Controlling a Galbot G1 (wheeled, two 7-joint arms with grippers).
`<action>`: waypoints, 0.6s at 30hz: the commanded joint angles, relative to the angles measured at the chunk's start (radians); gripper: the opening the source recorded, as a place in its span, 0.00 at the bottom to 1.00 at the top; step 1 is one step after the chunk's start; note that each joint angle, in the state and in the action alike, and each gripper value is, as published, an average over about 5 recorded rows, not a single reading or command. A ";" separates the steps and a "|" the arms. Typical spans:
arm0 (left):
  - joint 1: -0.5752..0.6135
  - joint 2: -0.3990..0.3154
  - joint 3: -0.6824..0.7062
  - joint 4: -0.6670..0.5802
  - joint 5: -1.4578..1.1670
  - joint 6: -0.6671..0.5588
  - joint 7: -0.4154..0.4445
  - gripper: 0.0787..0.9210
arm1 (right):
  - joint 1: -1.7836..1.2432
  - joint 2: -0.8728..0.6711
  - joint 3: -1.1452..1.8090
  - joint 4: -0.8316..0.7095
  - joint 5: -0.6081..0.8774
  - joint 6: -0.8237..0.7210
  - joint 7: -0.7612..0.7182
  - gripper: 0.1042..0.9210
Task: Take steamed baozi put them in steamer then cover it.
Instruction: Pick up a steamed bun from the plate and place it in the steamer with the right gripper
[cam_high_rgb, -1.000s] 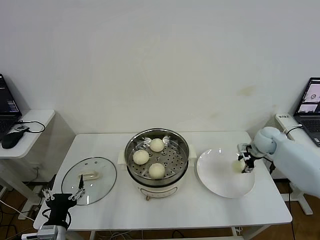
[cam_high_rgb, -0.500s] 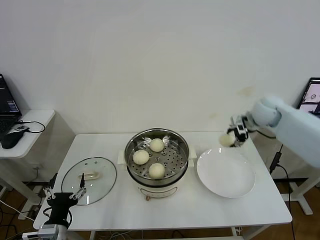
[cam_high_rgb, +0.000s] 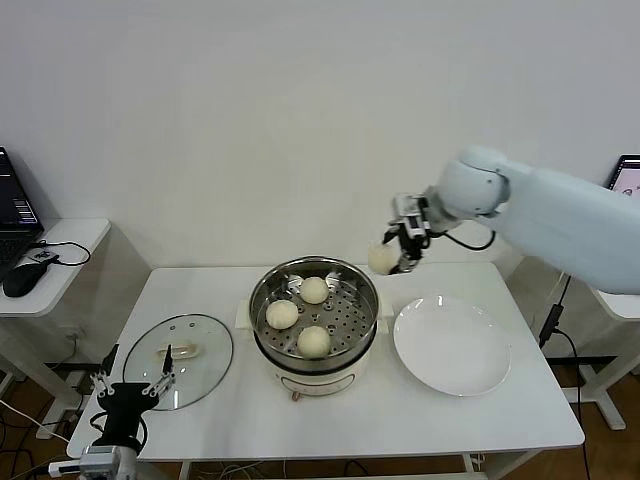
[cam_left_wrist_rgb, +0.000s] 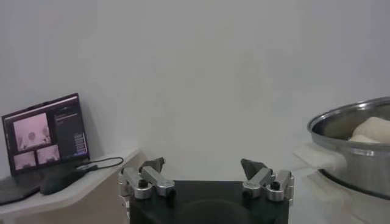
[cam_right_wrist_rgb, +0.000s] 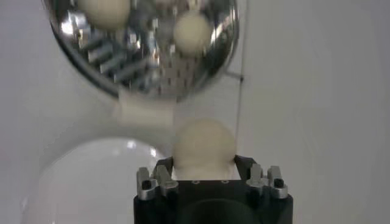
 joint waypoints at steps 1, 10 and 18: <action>0.001 -0.004 -0.003 -0.005 -0.002 0.000 0.000 0.88 | -0.020 0.189 -0.071 -0.019 0.156 -0.109 0.097 0.67; 0.002 -0.010 -0.007 -0.008 -0.005 -0.001 0.000 0.88 | -0.174 0.233 -0.062 -0.071 0.097 -0.173 0.151 0.67; 0.001 -0.010 -0.009 -0.002 -0.008 -0.001 0.000 0.88 | -0.224 0.223 -0.047 -0.081 0.068 -0.206 0.169 0.67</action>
